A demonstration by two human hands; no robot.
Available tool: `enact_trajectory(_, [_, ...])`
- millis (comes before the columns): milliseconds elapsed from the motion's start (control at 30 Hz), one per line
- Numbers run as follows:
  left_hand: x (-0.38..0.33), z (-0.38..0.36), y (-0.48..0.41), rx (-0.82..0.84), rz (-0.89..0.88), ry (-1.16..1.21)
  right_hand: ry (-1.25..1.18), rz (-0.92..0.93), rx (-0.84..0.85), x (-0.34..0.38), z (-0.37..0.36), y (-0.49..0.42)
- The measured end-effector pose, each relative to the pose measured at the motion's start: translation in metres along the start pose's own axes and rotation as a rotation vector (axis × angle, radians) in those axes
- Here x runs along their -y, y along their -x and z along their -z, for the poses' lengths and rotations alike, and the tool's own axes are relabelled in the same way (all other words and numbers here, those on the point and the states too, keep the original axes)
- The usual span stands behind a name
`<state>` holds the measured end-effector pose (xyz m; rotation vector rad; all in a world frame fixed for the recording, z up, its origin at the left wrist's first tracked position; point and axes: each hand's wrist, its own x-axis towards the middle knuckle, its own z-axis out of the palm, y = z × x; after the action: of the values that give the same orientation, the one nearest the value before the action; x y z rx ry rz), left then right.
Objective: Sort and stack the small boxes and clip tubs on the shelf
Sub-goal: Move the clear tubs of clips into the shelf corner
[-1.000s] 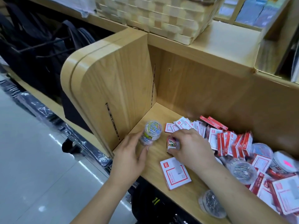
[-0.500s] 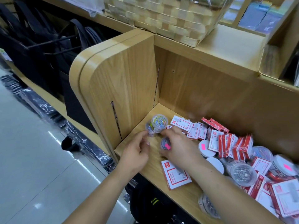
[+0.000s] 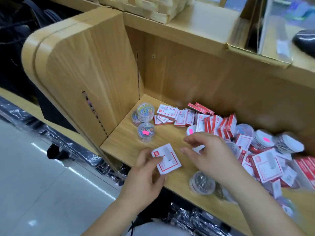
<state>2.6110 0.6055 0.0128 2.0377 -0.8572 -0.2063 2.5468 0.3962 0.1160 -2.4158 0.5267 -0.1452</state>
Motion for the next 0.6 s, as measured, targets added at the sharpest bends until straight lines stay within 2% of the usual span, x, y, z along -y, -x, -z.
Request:
enact_trajectory(167, [0.001, -0.016, -0.007, -0.031, -0.005, 0.119, 0.034, -0.065, -0.114, -0.034, 0.017, 0.053])
enact_trajectory(300, [0.001, -0.024, -0.011, -0.022, -0.027, 0.078, 0.036, -0.109, -0.136, -0.046, 0.015, 0.082])
enact_trajectory(400, [-0.007, -0.027, -0.016, 0.062, 0.01, 0.032, 0.059, -0.128, -0.085, -0.048, 0.003, 0.095])
enact_trajectory(467, [-0.019, -0.025, -0.015, 0.121, 0.008, 0.002, 0.054, -0.112, -0.121, -0.05, 0.002, 0.102])
enact_trajectory(600, [-0.058, -0.02, -0.003, 0.004, -0.204, -0.078, 0.068, -0.16, -0.244, -0.055, 0.015, 0.113])
